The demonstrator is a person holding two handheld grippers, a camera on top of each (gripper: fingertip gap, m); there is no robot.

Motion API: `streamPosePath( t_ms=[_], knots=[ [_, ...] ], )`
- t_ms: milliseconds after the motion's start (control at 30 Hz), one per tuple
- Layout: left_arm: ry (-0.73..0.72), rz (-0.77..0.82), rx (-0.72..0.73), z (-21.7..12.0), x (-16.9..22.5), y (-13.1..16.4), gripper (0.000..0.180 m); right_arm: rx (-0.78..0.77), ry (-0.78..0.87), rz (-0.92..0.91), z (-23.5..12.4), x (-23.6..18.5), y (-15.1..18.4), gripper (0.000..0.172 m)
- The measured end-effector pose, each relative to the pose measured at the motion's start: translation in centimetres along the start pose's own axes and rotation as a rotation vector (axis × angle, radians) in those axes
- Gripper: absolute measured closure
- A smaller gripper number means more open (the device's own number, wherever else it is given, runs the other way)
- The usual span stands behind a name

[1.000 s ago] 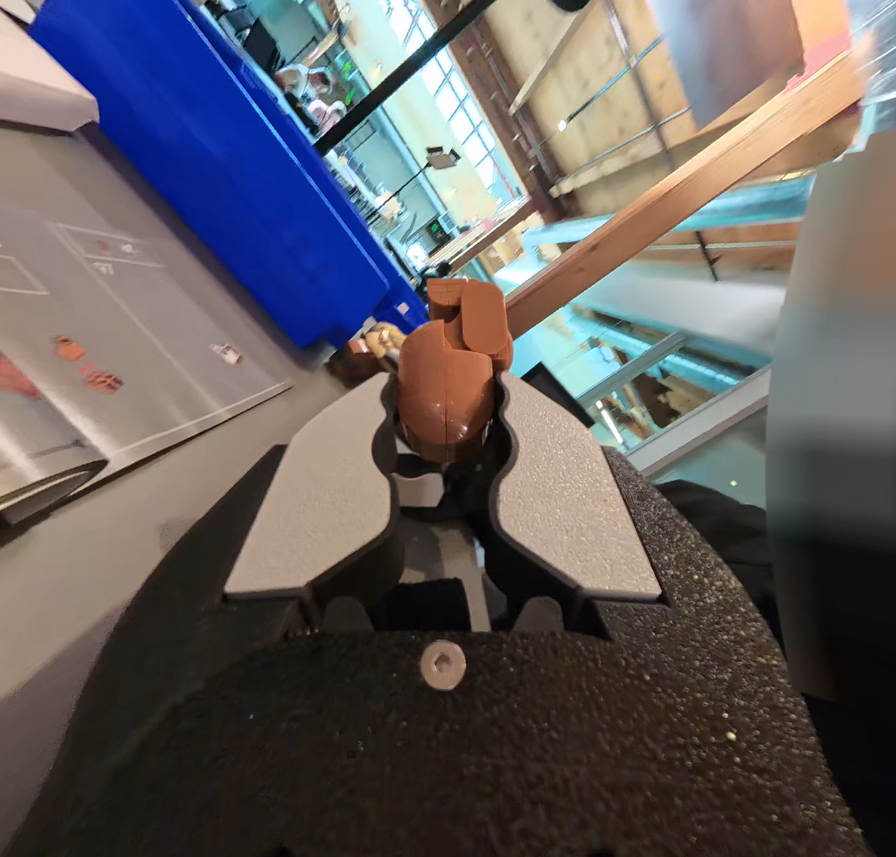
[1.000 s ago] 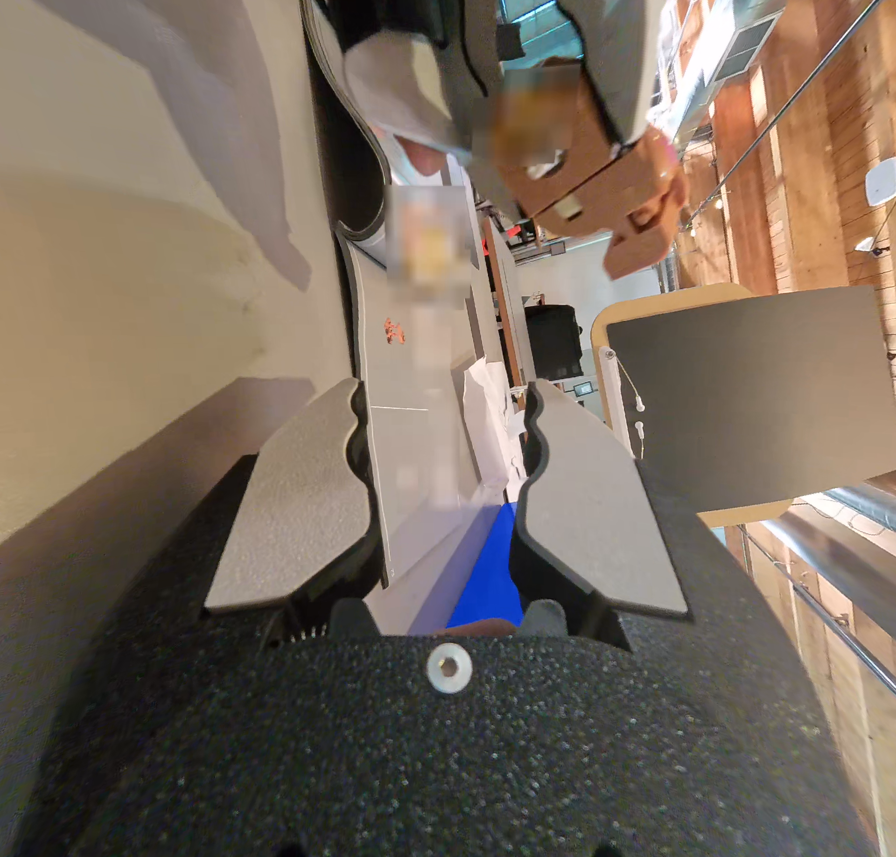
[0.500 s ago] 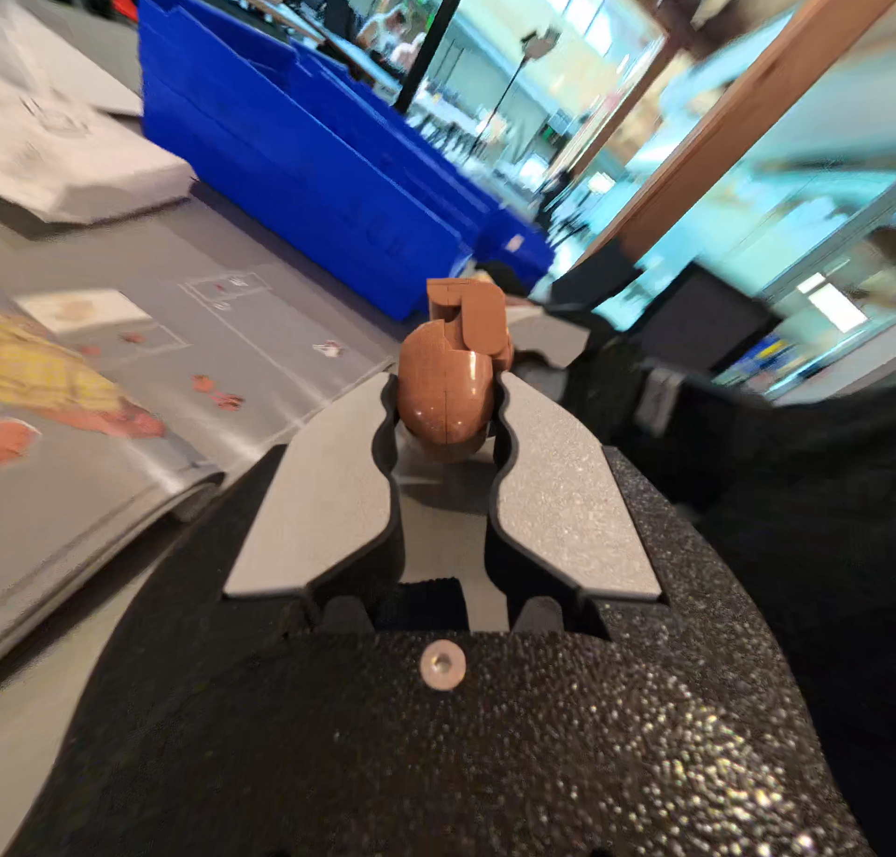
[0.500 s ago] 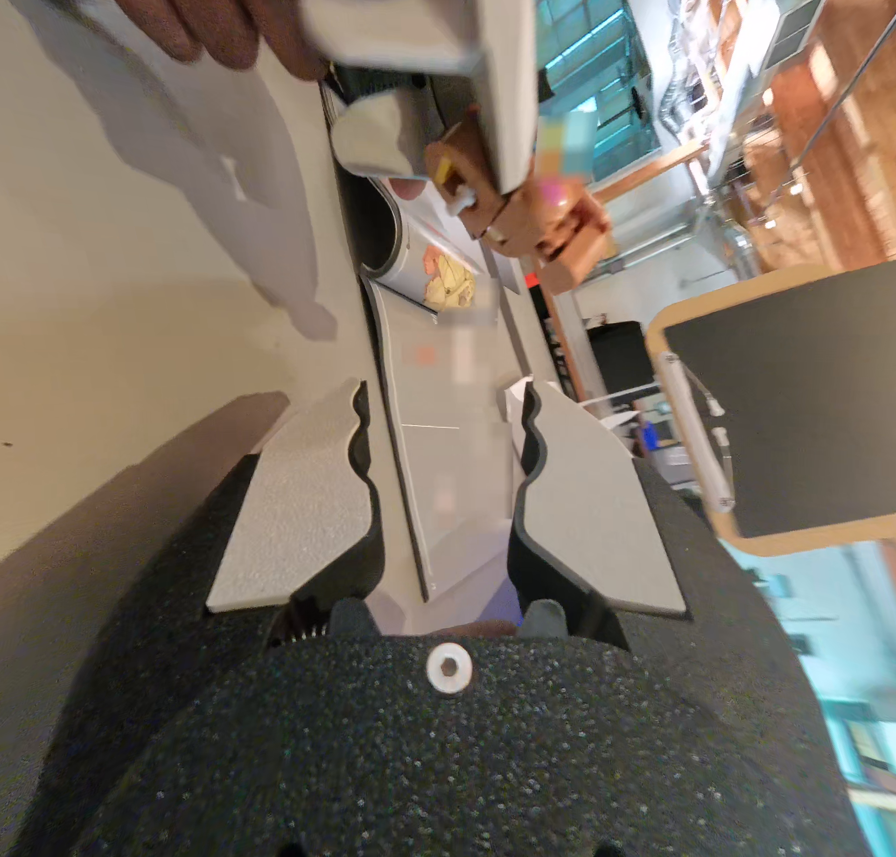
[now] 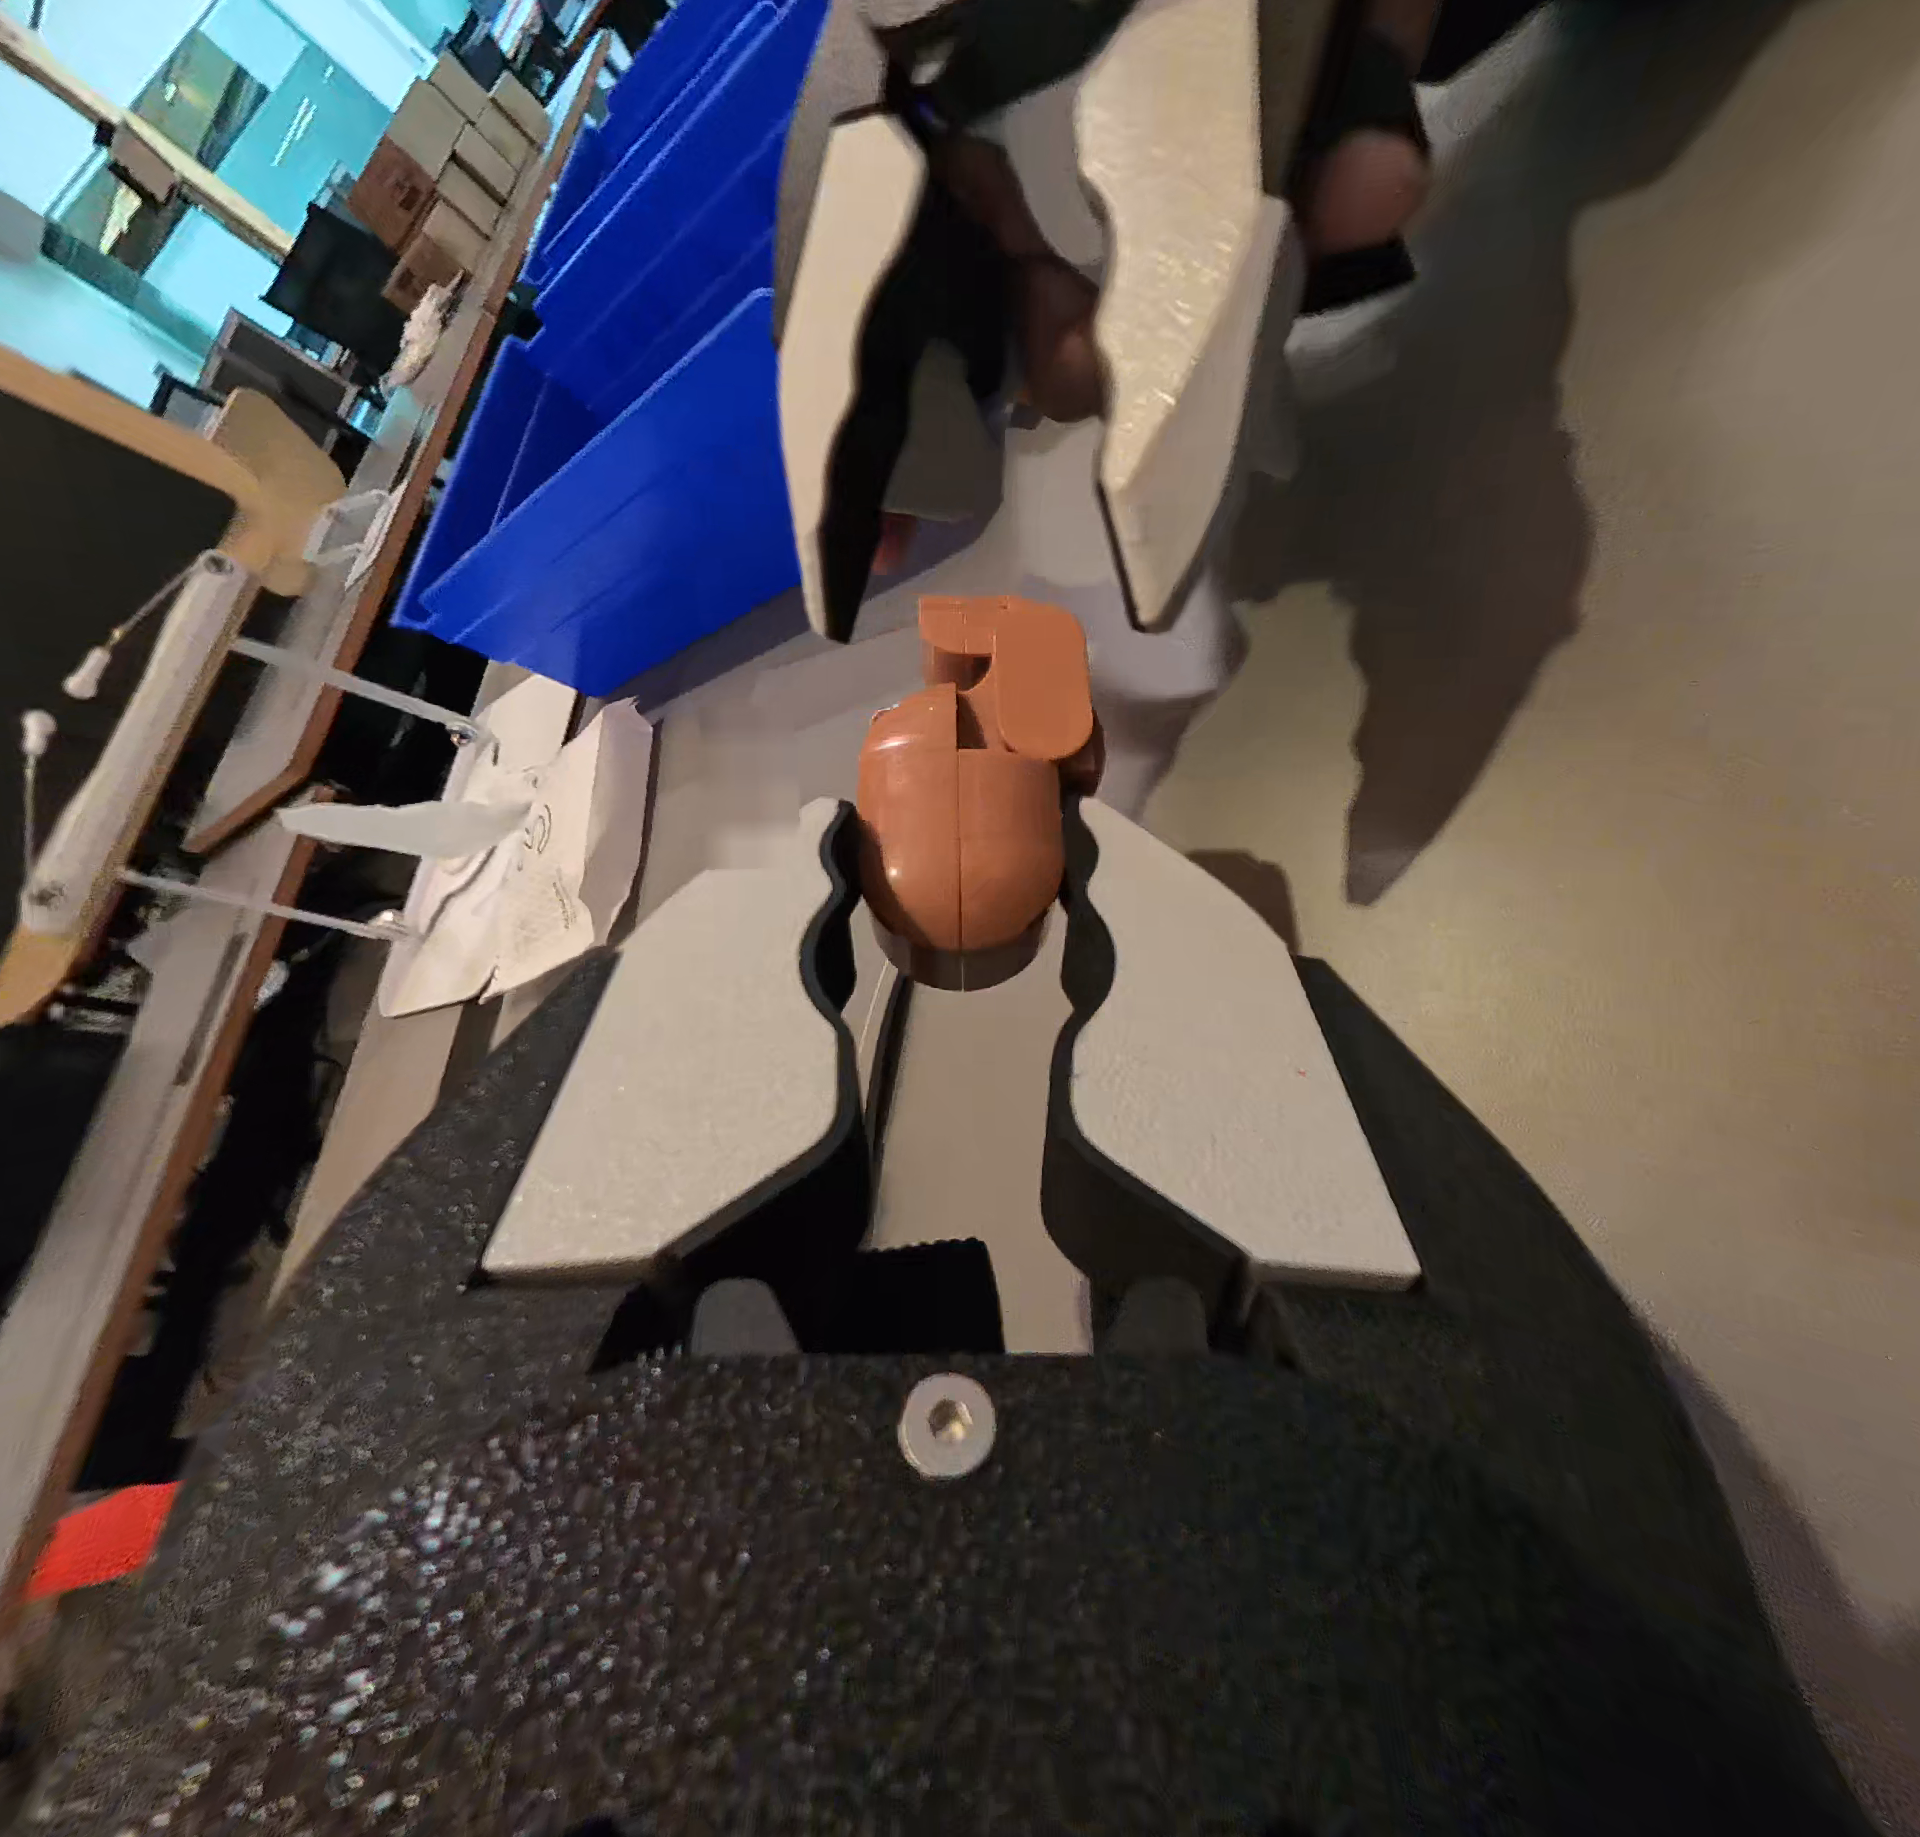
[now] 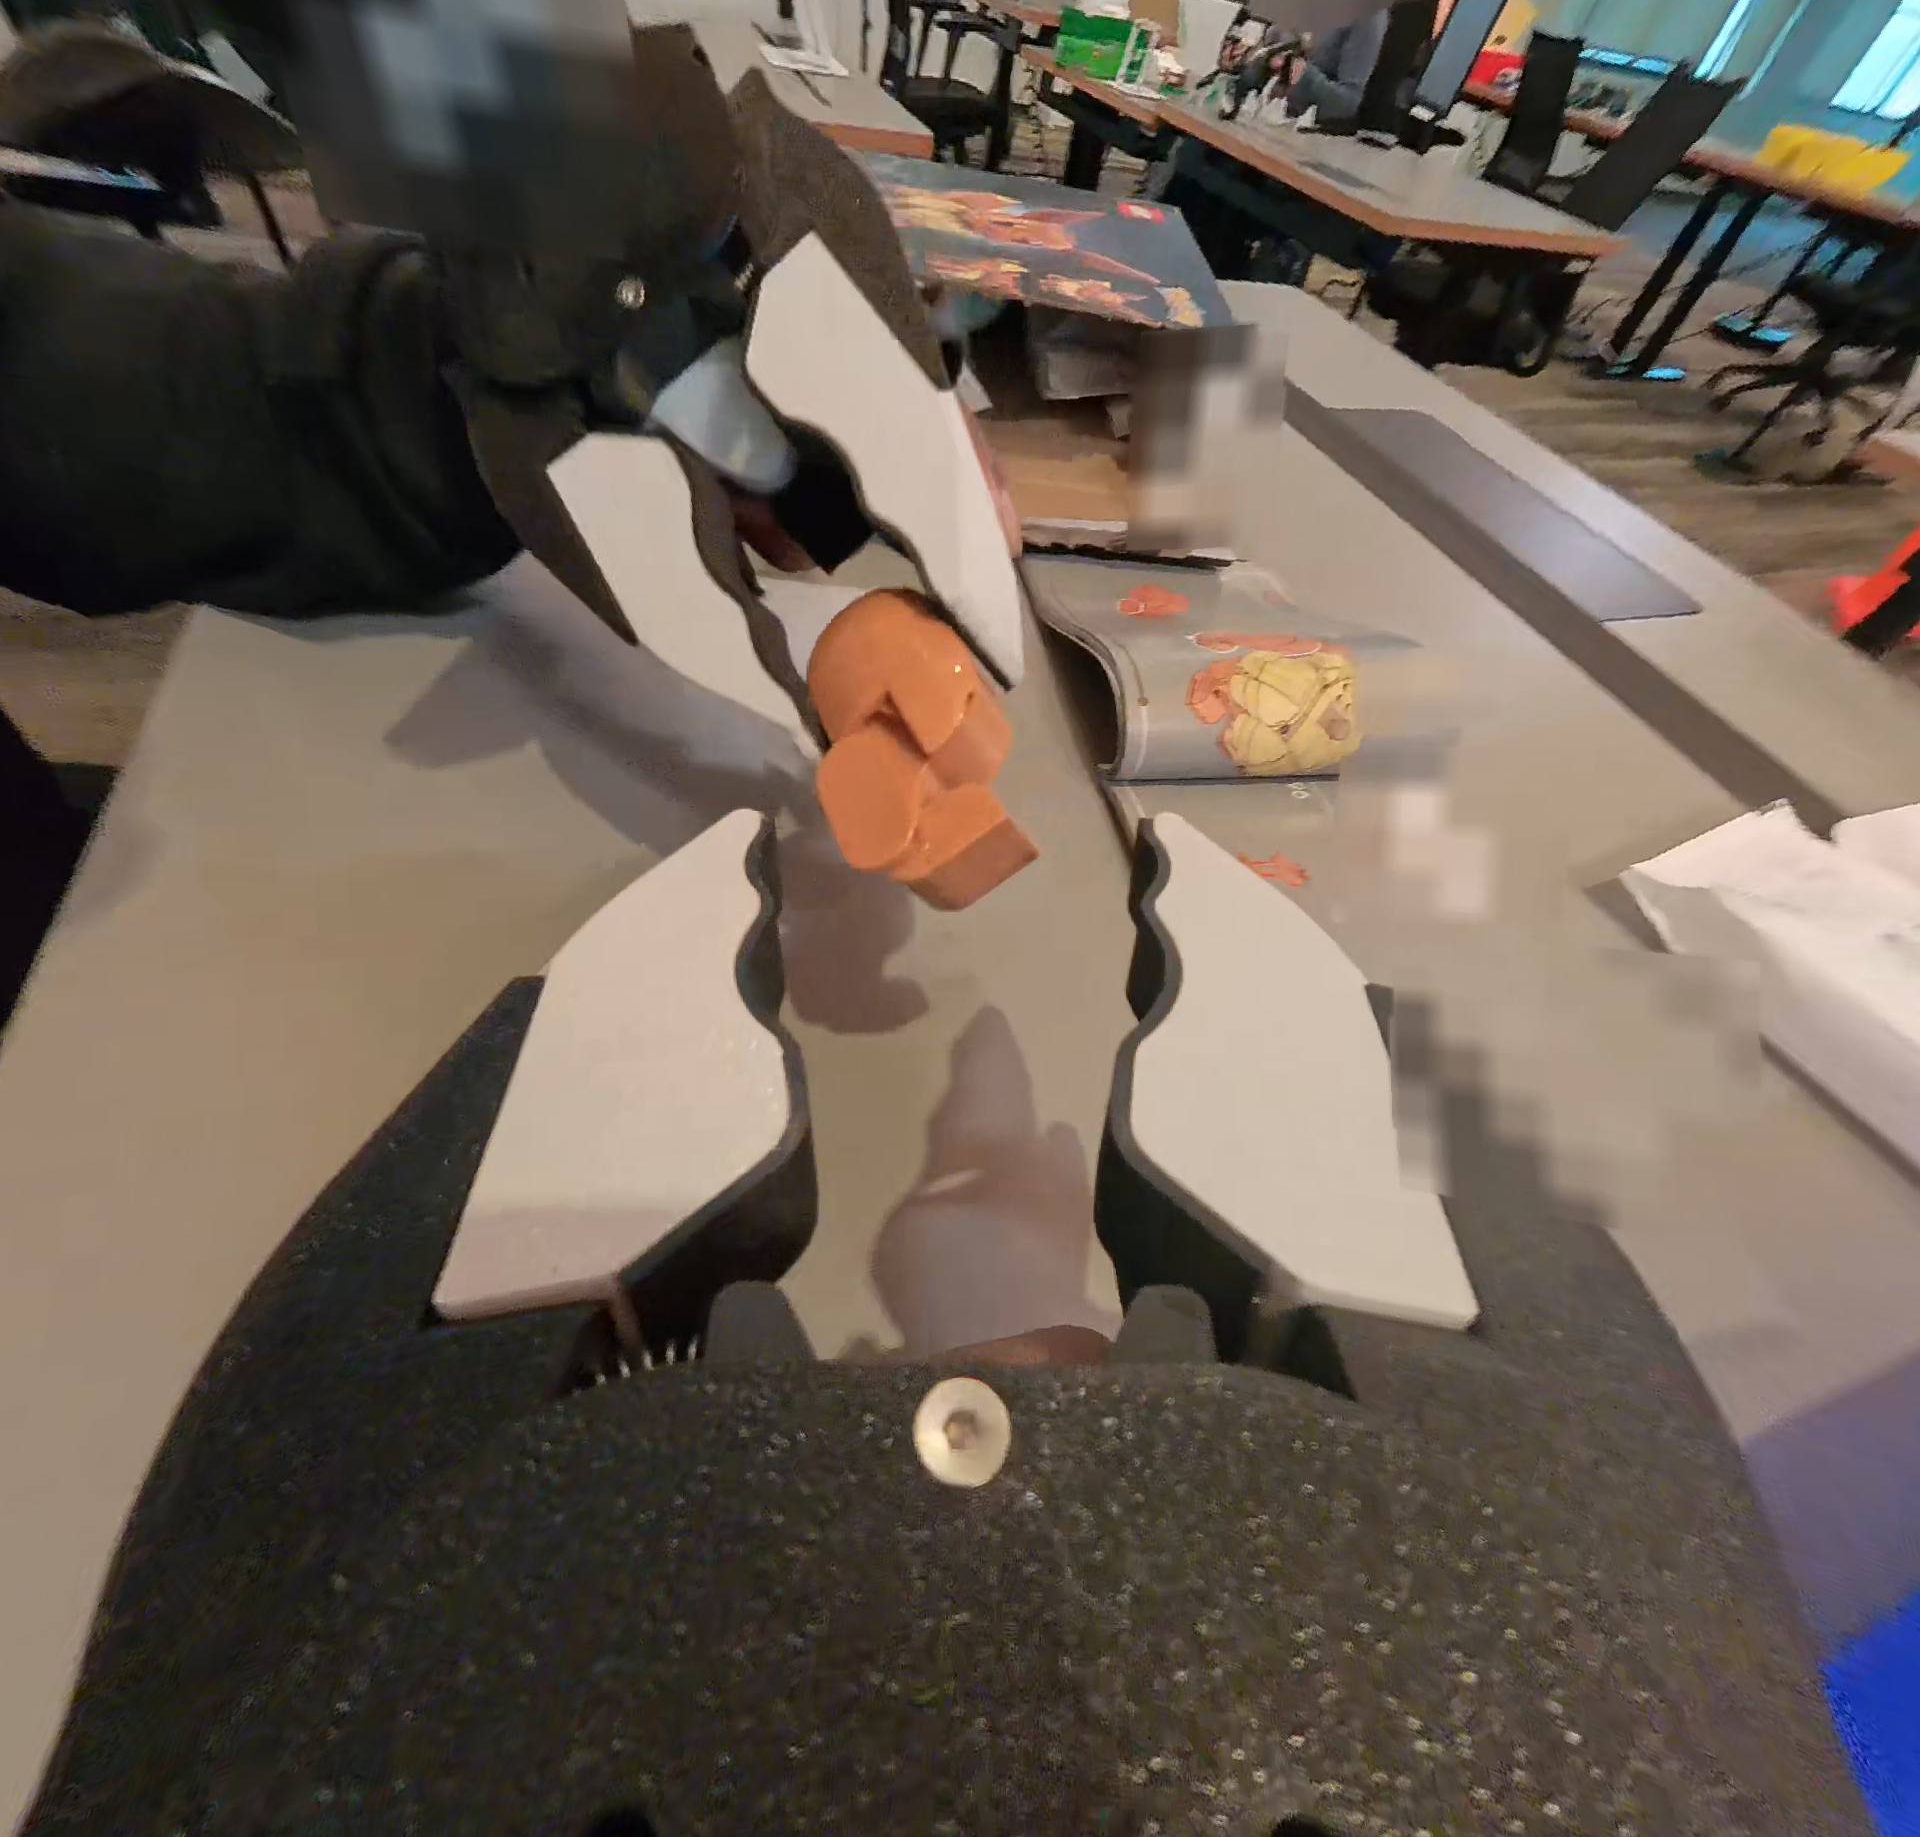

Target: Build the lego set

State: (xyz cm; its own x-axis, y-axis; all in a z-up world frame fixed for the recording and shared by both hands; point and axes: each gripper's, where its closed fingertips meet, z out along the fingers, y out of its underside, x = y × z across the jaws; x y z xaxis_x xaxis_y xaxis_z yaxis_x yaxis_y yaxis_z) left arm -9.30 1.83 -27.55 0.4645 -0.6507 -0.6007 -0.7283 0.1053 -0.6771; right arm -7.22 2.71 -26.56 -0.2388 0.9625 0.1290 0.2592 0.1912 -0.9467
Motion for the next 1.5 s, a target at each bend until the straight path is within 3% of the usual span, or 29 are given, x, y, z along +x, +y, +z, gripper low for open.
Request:
streamPosePath(
  t_ms=[367, 700, 767, 900, 1100, 1300, 1400, 1500],
  knots=[
    [0.087, 0.389, -0.046, 0.6, 4.2, 0.1, 0.144, -0.106, -0.27, 0.226, 0.8, -3.4, 1.9, 0.121],
    [0.104, 0.526, -0.019, 0.8, 5.8, -0.5, 0.144, -0.212, -0.342, 0.303, 1.6, -4.9, 3.4, 0.136],
    [0.091, 0.553, -0.02, 0.7, 5.8, -0.5, 0.144, -0.213, -0.373, 0.319, 1.5, -5.4, 3.3, 0.145],
    [0.063, 0.58, -0.007, 0.7, 5.7, -0.6, 0.144, -0.211, -0.37, 0.306, 1.5, -5.4, 3.3, 0.146],
    [-0.042, 0.486, 0.01, 0.5, 3.7, -1.2, 0.132, -0.162, -0.272, 0.231, 1.4, -3.9, 2.6, 0.146],
    [-0.035, 0.182, -0.049, 0.3, 1.7, 0.4, 0.128, -0.111, -0.068, 0.052, 1.3, -1.5, 1.6, 0.147],
    [-0.002, 0.022, -0.009, -0.1, 1.2, 0.4, 0.127, -0.097, 0.007, -0.06, 1.1, -1.1, 1.1, 0.147],
    [0.001, -0.01, 0.058, -0.3, 1.1, -0.4, 0.133, -0.111, 0.057, -0.191, 1.2, -1.2, 1.0, 0.147]
  ],
)
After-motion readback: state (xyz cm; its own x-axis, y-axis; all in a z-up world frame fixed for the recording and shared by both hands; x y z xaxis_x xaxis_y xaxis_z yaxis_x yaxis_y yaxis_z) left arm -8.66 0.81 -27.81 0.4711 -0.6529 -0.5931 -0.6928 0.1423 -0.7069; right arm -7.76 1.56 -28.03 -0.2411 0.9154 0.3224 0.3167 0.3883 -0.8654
